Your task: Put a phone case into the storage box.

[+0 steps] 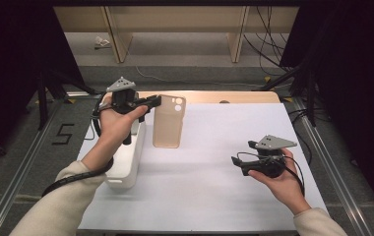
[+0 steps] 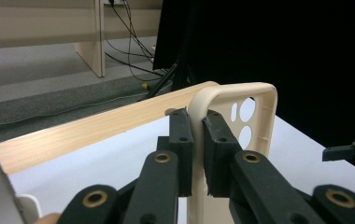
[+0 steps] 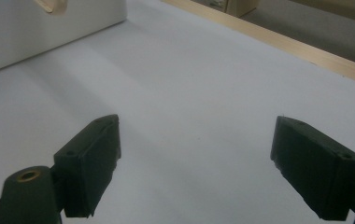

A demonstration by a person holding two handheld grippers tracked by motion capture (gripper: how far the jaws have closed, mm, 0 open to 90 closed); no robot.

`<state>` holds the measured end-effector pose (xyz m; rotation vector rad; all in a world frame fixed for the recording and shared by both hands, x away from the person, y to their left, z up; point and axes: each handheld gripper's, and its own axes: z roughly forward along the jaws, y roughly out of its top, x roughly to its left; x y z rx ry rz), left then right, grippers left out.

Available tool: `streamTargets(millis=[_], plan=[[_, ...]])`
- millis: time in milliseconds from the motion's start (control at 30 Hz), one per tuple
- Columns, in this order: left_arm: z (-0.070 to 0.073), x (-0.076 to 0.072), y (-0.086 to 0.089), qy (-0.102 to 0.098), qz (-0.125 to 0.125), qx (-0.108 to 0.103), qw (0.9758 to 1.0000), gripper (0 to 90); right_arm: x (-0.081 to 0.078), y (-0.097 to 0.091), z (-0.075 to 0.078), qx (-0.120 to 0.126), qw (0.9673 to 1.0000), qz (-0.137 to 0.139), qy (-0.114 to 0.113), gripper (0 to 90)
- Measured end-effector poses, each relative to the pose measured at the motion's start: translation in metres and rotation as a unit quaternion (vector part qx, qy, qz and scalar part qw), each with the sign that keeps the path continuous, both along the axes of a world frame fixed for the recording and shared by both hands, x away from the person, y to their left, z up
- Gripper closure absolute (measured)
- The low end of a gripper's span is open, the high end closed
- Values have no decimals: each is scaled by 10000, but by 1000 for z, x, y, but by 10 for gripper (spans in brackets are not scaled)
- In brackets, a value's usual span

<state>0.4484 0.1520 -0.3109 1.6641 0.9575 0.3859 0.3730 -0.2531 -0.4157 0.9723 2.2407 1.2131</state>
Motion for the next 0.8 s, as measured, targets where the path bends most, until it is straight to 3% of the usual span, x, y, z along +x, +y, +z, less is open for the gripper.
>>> streamTargets(millis=[800], plan=[[7, 3, 38, -40, 255, -60, 9996, 831, 1, -1, -2, -67, 9999, -93, 42, 171]])
